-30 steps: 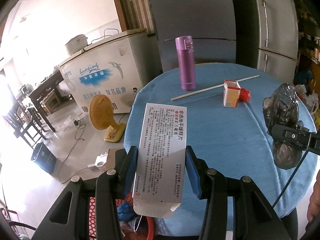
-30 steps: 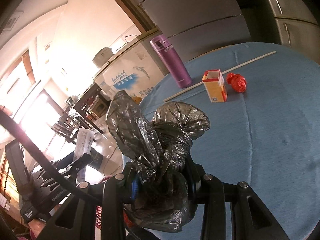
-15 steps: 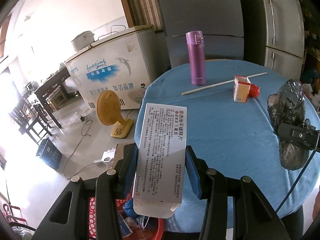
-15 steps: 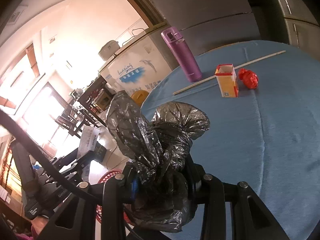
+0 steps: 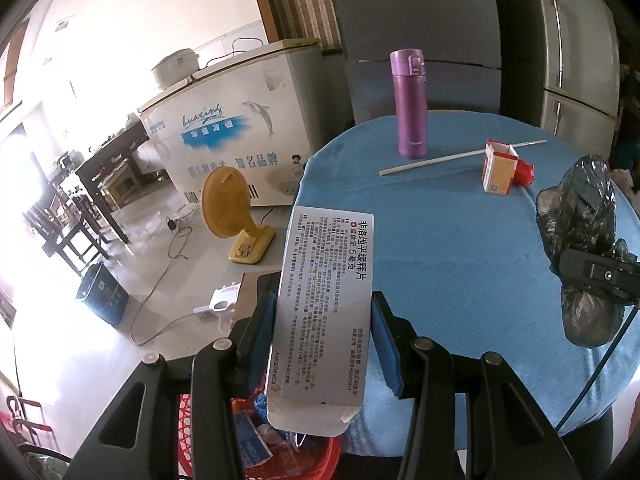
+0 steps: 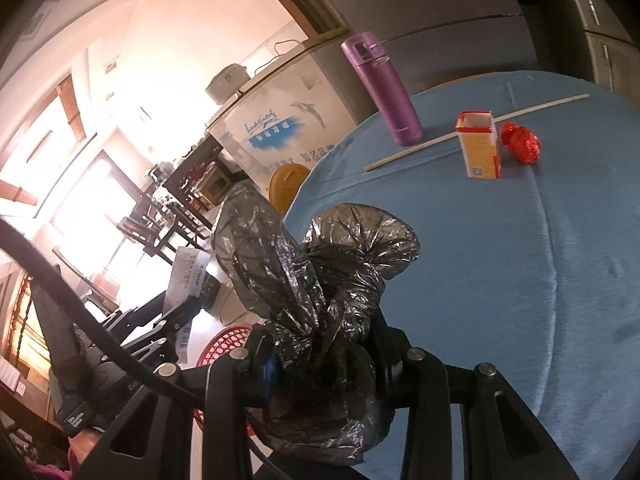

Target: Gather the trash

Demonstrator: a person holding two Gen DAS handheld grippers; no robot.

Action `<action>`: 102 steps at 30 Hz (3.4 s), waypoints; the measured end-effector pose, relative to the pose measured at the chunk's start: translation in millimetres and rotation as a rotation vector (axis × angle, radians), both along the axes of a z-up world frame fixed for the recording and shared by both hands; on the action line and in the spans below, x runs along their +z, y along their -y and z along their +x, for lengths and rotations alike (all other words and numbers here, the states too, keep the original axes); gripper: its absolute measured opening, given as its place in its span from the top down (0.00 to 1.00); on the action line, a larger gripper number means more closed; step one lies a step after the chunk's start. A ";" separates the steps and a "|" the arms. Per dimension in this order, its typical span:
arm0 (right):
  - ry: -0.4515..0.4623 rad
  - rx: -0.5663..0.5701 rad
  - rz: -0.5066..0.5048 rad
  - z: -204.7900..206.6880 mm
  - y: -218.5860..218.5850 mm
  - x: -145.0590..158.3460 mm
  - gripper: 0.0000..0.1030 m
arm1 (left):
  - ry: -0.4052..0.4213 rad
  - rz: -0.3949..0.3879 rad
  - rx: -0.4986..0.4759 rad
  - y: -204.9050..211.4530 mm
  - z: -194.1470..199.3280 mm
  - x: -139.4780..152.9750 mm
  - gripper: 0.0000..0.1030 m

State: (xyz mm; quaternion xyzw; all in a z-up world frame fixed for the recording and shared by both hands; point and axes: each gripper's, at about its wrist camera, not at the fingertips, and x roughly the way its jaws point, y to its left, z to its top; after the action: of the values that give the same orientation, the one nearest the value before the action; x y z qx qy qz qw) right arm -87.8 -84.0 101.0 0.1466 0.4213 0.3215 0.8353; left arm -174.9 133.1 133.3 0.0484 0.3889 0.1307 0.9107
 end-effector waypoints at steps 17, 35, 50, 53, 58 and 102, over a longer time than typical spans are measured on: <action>-0.029 0.107 -0.035 -4.0 -50.3 -10.1 0.61 | -0.042 -0.008 0.089 -37.4 -14.0 -22.0 0.53; -0.017 0.272 -0.087 -10.0 -126.1 -14.5 0.61 | -0.063 -0.017 0.193 -81.3 -28.4 -32.5 0.53; -0.048 0.351 -0.109 -5.8 -162.0 -32.3 0.61 | -0.080 -0.020 0.234 -100.6 -37.1 -40.5 0.53; -0.055 0.362 -0.110 -2.4 -165.4 -35.1 0.61 | -0.084 -0.017 0.240 -103.5 -39.1 -43.0 0.53; -0.073 0.379 -0.116 -0.4 -173.0 -42.6 0.61 | -0.099 -0.020 0.247 -107.7 -42.5 -49.0 0.53; -0.185 0.439 -0.169 28.8 -230.6 -91.2 0.61 | -0.229 -0.052 0.267 -136.3 -49.2 -98.1 0.53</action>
State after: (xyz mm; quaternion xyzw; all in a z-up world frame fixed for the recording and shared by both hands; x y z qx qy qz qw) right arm -59.0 146.7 9.8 0.0102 0.5430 0.4440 0.7127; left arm -224.1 269.3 35.2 -0.0128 0.4964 0.2342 0.8358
